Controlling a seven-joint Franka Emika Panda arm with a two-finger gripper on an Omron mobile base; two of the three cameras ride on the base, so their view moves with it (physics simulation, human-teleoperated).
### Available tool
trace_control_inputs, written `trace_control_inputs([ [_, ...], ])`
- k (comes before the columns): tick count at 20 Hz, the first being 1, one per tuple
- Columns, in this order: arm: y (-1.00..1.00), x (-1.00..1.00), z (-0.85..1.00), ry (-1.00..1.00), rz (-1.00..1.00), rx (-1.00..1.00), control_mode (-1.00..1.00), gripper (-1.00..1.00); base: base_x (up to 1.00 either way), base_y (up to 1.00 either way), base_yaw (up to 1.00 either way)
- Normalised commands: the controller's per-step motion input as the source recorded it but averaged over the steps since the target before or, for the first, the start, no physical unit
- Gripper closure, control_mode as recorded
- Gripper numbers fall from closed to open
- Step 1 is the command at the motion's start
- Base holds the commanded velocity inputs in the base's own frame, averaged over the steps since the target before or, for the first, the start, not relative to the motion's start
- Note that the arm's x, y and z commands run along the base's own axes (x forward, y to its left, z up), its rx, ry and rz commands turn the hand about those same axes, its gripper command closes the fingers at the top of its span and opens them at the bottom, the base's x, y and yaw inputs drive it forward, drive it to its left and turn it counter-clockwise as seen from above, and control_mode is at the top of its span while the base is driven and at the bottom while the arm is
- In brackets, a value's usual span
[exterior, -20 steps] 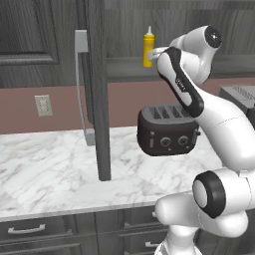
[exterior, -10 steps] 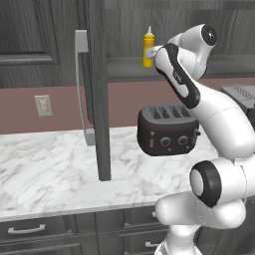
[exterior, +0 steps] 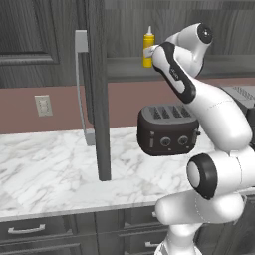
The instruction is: Take 2 condiments from the cabinet and move them on the counter near the stove.Make sure the condiments are lined up with each other, next to each other.
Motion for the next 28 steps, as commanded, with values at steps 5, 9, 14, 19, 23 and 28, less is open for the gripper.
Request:
trace_control_inputs([
  [5, 0.00, 0.17, -0.06, 0.00, 0.00, -0.03, -1.00, -1.00, 0.00, 0.00, 0.00],
  [9, 0.00, 0.14, -0.04, 0.00, 0.00, -0.03, -1.00, -1.00, 0.00, 0.00, 0.00],
  [14, 0.00, 0.11, 0.00, 0.00, 0.00, -0.01, -1.00, -1.00, 0.00, 0.00, 0.00],
  [19, 0.00, 0.18, 0.00, 0.00, 0.00, 0.00, -1.00, -1.00, 0.00, 0.00, 0.00],
  [23, 0.00, 0.18, 0.00, 0.00, 0.00, 0.00, -1.00, -1.00, 0.00, 0.00, 0.00],
  [28, 0.00, 0.13, 0.00, 0.00, 0.00, 0.00, -1.00, -1.00, 0.00, 0.00, 0.00],
])
